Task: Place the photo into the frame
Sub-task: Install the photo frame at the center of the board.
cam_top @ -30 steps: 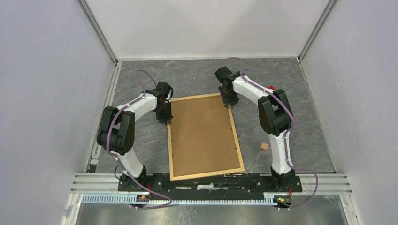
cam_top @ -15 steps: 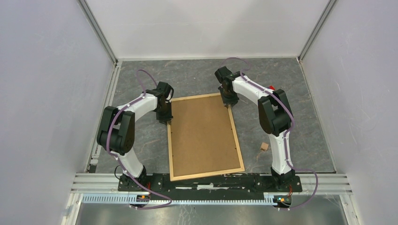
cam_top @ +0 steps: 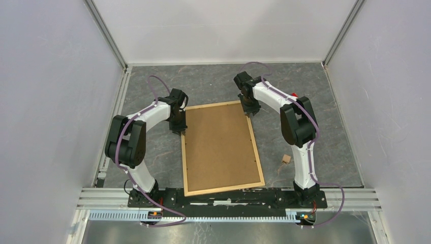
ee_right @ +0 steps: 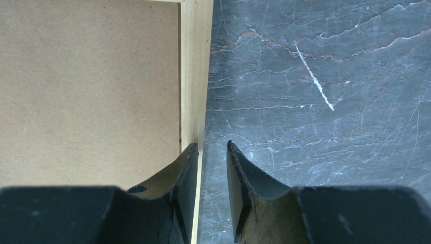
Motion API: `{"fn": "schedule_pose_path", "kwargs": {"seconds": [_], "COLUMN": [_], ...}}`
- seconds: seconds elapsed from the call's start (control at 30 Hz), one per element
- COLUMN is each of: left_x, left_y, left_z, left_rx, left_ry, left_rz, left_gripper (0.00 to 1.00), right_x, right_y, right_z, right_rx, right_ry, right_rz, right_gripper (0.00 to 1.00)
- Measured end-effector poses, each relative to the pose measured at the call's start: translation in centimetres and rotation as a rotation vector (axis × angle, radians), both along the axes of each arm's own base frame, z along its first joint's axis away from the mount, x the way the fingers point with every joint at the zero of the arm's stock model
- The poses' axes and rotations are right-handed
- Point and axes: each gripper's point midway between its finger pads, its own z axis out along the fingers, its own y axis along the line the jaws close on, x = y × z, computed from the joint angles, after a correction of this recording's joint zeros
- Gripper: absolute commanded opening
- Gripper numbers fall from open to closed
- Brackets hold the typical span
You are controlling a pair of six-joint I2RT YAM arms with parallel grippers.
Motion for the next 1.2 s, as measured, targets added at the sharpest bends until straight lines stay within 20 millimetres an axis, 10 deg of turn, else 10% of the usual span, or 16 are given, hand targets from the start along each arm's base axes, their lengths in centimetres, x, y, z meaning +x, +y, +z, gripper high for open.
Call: {"fn": "schedule_pose_path", "kwargs": {"seconds": [1.2], "left_x": [0.0], "left_y": [0.0], "left_z": [0.0], "left_rx": [0.006], "left_ry": [-0.002], "left_rz": [-0.003], "left_gripper": [0.10], "right_x": [0.1], "right_y": [1.0], "right_z": [-0.5], "right_rx": [0.063], "right_ry": [-0.001], "right_rz": [0.019], "right_gripper": [0.36]}}
